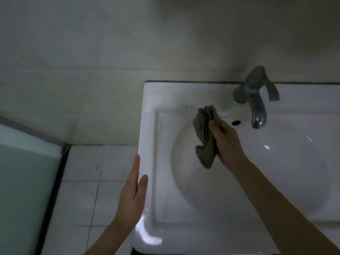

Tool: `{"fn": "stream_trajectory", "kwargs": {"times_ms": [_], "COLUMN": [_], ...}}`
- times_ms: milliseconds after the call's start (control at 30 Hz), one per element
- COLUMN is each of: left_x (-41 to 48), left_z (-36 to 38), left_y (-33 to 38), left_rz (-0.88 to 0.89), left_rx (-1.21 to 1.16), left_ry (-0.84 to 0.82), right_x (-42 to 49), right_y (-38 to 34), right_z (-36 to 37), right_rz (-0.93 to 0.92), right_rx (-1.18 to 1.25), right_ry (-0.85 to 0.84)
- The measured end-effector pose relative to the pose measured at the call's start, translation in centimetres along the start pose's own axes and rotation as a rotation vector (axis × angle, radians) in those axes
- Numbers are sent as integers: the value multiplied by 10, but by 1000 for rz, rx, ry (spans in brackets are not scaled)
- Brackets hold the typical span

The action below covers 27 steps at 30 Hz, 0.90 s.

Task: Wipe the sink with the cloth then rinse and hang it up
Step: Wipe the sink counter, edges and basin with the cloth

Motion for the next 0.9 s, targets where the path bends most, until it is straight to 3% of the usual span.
{"fn": "stream_trajectory", "kwargs": {"times_ms": [67, 133, 233, 300, 467, 700, 800, 900], "left_x": [0, 1, 2, 3, 4, 4, 5, 4], "left_z": [0, -1, -1, -2, -1, -2, -3, -4], "left_y": [0, 0, 0, 0, -2, 2, 0, -1], "left_rz": [2, 10, 14, 21, 8, -9, -13, -19], "left_rx": [-16, -21, -23, -26, -14, 11, 17, 29], "left_ry": [12, 20, 34, 51, 49, 29, 18, 20], "right_x": [34, 63, 106, 122, 108, 60, 52, 45], "right_y": [-44, -74, -68, -54, -38, -30, -27, -11], "right_z": [-3, 9, 47, 53, 85, 231, 245, 233], "right_rz": [-305, -535, -848, -957, -949, -934, -1072, -1017], "right_rx": [-251, -451, -1002, -1208, -1120, -886, -913, -898], "right_ry": [174, 244, 48, 5, -36, -413, -484, -490]}}
Point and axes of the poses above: each hand's wrist, its own x-axis towards the middle knuckle, its own z-axis out of the palm, y = z × x, the point moved 9 cm from there along x, towards the middle knuckle, and after that the axes turned 10 degrees about y, right-handed, at the moved point
